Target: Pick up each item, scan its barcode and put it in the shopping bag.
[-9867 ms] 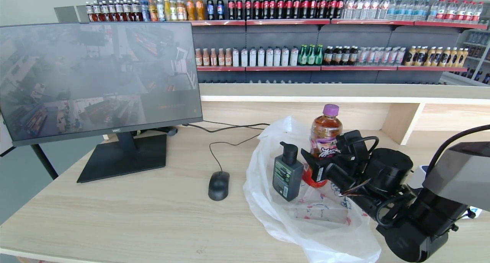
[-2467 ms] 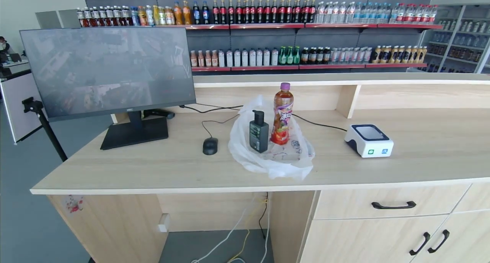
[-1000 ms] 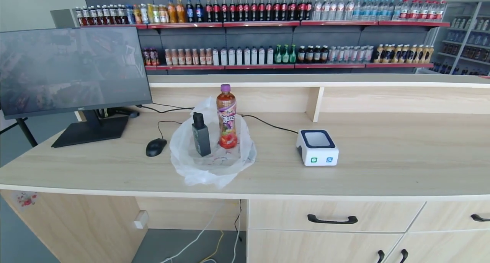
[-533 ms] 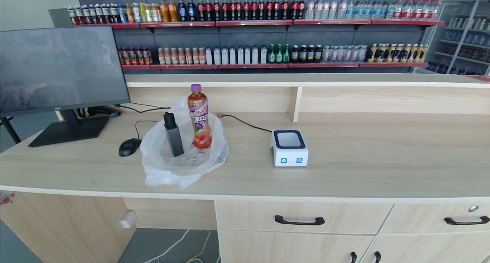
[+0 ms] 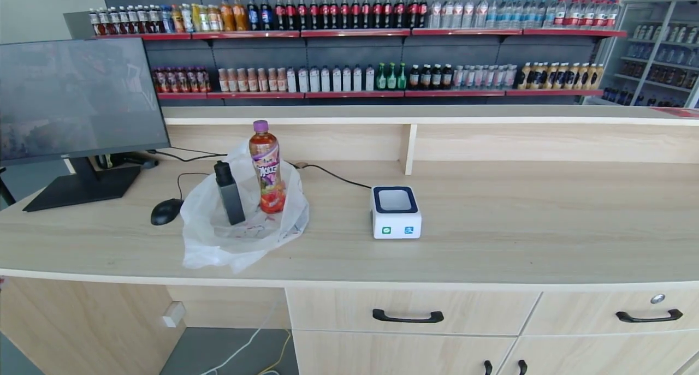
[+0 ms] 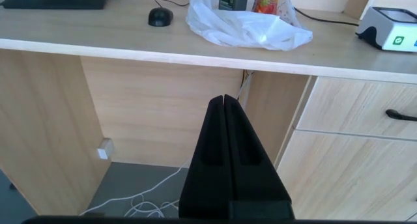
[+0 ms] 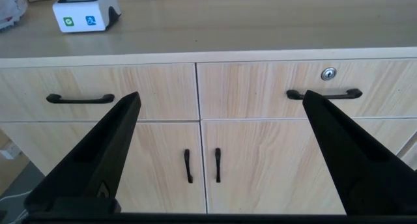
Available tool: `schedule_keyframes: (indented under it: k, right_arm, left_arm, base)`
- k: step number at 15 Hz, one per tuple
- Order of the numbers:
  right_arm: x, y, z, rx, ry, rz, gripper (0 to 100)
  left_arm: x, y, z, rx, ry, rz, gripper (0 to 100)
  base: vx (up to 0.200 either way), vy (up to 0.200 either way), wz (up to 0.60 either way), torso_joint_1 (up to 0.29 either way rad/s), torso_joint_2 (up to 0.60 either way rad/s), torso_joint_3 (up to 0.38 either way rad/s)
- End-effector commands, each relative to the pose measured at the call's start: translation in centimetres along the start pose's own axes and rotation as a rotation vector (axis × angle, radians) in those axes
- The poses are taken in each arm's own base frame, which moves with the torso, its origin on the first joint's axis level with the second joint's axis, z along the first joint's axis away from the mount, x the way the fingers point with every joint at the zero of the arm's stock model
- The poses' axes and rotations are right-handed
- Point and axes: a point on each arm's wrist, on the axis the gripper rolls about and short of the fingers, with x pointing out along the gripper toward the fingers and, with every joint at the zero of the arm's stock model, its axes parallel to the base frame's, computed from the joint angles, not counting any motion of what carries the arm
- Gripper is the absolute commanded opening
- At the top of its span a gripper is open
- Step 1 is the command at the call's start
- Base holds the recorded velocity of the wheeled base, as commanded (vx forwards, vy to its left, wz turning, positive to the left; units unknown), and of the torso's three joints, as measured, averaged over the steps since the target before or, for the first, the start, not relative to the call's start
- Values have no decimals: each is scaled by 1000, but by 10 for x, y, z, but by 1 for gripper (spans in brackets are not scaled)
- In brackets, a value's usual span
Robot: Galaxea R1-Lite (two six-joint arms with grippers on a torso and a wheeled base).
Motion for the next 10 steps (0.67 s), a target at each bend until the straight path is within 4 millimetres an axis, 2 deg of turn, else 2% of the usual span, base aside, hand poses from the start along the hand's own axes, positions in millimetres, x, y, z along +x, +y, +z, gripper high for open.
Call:
schedule_keyframes:
  k: [1,10]
  right_arm:
    - [0,0,0,-3,1,1,100]
    - [0,0,0,-3,0,1,100]
  left_arm:
    - [0,0,0,0,-1,1,0]
    - [0,0,0,1,-1,1,0]
  base:
    - [-200,0,0,2,-2,2]
    - [0,0,0,0,0,0]
